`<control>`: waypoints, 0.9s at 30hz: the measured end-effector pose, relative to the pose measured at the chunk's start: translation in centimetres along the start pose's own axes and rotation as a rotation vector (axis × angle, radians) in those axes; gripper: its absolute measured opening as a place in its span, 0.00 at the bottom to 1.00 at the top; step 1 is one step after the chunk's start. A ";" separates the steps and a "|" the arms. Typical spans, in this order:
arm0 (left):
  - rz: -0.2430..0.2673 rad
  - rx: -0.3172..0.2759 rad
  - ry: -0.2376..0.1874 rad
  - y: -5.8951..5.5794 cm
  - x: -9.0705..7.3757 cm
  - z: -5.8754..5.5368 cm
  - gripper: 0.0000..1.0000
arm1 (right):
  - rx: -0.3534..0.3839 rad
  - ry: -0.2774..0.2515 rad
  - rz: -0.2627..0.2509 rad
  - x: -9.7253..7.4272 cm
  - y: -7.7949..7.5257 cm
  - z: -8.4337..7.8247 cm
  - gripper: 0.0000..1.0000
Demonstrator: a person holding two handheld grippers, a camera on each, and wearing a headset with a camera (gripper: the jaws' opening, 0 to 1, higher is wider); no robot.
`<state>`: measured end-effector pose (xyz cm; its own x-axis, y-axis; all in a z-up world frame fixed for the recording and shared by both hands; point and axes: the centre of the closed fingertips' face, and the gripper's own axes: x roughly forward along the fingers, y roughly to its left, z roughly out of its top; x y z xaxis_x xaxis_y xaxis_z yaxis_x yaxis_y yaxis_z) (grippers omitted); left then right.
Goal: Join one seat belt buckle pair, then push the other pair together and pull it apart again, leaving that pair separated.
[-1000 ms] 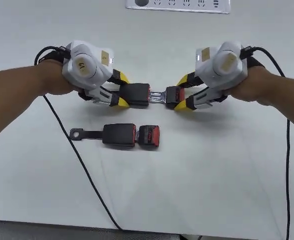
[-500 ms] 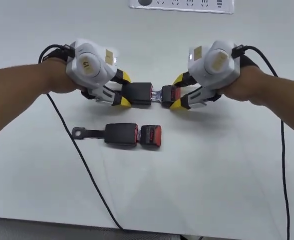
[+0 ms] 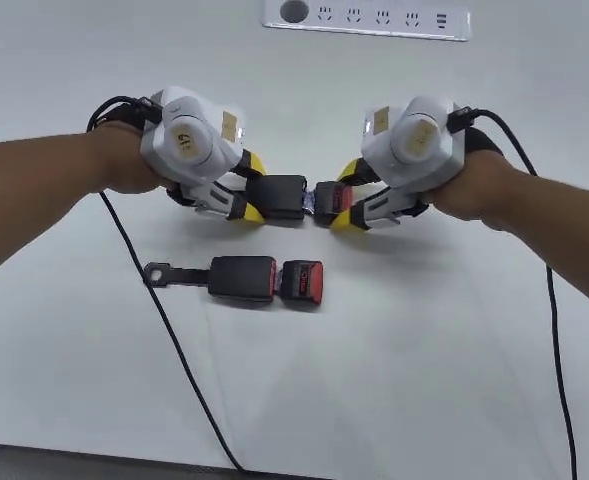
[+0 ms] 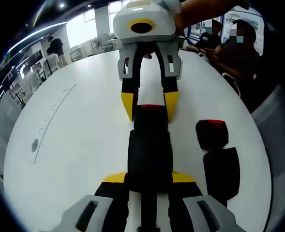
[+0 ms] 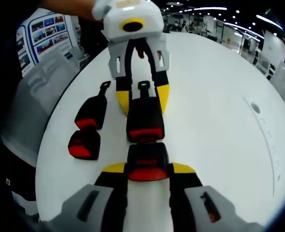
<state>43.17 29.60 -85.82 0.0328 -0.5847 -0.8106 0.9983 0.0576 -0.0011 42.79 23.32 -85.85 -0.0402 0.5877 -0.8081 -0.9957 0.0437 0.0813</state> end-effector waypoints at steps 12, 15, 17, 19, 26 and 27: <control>-0.006 0.011 0.005 0.1 0.0 -0.1 0.32 | 0.011 0.033 -0.004 0.2 -0.2 0.3 0.31; -0.006 0.010 0.005 0.1 0.0 -0.1 0.32 | 0.009 0.040 -0.004 0.2 -0.3 0.2 0.31; -0.007 0.013 0.010 0.0 0.0 0.0 0.32 | 0.009 0.044 -0.005 0.2 -0.3 0.2 0.31; -0.008 0.015 0.011 0.0 0.0 0.0 0.32 | 0.007 0.050 -0.003 0.2 -0.3 0.2 0.31; -0.010 0.016 0.014 0.0 0.0 0.0 0.32 | 0.005 0.059 -0.005 0.1 -0.3 0.1 0.32; -0.010 0.017 0.014 0.0 0.0 0.0 0.32 | 0.005 0.060 -0.004 0.1 -0.4 0.1 0.32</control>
<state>43.14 29.62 -85.82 0.0221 -0.5735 -0.8189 0.9993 0.0376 0.0006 43.16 23.46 -85.92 -0.0414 0.5379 -0.8420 -0.9954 0.0503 0.0810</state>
